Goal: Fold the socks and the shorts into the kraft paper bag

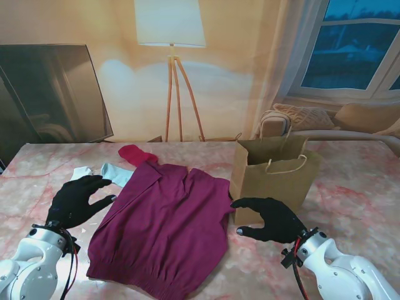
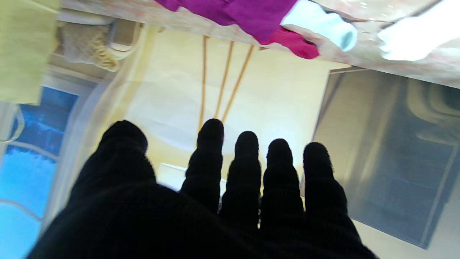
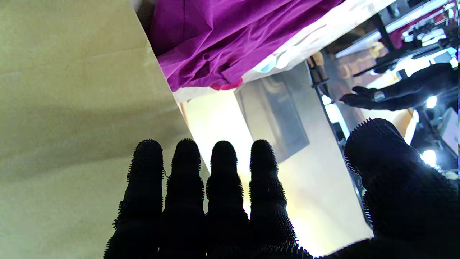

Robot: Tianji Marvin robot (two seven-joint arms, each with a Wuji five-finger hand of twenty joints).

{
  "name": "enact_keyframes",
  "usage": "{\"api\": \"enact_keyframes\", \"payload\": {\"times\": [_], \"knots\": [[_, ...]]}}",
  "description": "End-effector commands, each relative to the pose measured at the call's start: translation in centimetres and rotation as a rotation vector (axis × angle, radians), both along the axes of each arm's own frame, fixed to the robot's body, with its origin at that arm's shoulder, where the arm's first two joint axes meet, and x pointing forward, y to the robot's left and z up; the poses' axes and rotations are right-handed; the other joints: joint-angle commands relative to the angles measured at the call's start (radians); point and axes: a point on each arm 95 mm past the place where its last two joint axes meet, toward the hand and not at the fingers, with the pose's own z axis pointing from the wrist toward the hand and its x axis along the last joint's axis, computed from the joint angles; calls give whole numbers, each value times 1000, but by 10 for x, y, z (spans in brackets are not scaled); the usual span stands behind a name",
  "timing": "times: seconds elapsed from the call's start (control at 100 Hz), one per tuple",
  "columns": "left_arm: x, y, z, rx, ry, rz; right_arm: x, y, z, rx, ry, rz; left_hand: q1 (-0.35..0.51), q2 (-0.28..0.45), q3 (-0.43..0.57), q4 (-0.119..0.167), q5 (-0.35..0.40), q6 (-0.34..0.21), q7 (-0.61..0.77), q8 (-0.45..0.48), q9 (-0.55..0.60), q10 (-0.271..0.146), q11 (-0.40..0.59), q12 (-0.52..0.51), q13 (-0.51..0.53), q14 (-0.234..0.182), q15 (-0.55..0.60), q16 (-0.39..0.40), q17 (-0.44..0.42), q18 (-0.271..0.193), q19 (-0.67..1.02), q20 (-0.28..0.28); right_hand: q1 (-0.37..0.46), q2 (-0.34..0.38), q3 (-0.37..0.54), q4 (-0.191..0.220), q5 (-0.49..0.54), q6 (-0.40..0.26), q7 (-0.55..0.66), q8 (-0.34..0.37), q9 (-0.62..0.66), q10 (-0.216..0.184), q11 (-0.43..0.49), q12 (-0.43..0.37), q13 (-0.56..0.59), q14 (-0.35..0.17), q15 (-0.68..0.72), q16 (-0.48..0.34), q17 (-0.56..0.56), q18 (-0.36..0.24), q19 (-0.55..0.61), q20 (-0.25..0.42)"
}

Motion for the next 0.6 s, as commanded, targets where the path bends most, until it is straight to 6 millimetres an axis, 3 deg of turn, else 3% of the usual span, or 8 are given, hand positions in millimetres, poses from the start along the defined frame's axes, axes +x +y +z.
{"api": "enact_keyframes", "payload": {"times": [0.0, 0.21, 0.29, 0.41, 0.46, 0.59], "knots": [[9, 18, -1, 31, 11, 43, -1, 2, -4, -2, 15, 3, -28, 37, 10, -6, 26, -2, 15, 8, 9, -6, 5, 6, 14, 0, 6, 11, -19, -4, 2, 14, -27, 27, -26, 39, -17, -20, -15, -1, -17, -16, 13, 0, -13, -33, 5, -4, -16, -13, 23, -19], [29, 52, -21, 27, 73, 146, 2, 5, -8, -6, 31, 10, -126, 145, -15, 6, 3, 43, -14, -19, -45, 11, -14, -2, -54, -4, -17, 2, -87, -33, -71, -23, -26, 30, -30, 40, -17, -21, -15, 0, -20, -21, 21, 4, -13, -37, 3, -1, -17, -13, 28, -11], [37, 63, -27, 16, 108, 188, 3, 6, -10, -7, 40, 12, -161, 187, -34, 8, -36, 48, -42, -38, -93, 0, -27, -13, -101, -29, -37, -13, -118, -44, -110, -42, -27, 31, -31, 40, -17, -22, -14, 0, -21, -21, 24, 6, -11, -36, 4, -1, -17, -12, 29, -9], [50, 77, -36, -20, 162, 247, 4, 8, -15, -6, 56, 16, -196, 221, -54, 3, -81, 55, -63, -49, -146, -15, -39, -21, -148, -57, -60, -29, -160, -49, -142, -56, -27, 30, -32, 41, -17, -23, -14, 0, -22, -20, 29, 8, -11, -37, 3, 1, -17, -11, 30, -6], [53, 81, -39, -26, 204, 258, 5, 9, -16, -6, 62, 18, -215, 240, -64, 0, -112, 56, -78, -60, -184, -21, -42, -32, -182, -71, -69, -44, -161, -61, -204, -88, -27, 31, -32, 41, -18, -23, -14, 0, -24, -21, 29, 8, -12, -39, 3, 1, -17, -11, 30, -4], [63, 90, -45, -15, 264, 284, 7, 12, -18, -1, 71, 19, -232, 251, -69, -5, -136, 66, -88, -64, -205, -21, -47, -36, -198, -67, -74, -47, -167, -55, -228, -89, -27, 32, -32, 41, -18, -23, -13, 1, -26, -22, 33, 10, -12, -36, 3, 2, -17, -9, 32, -1]]}}
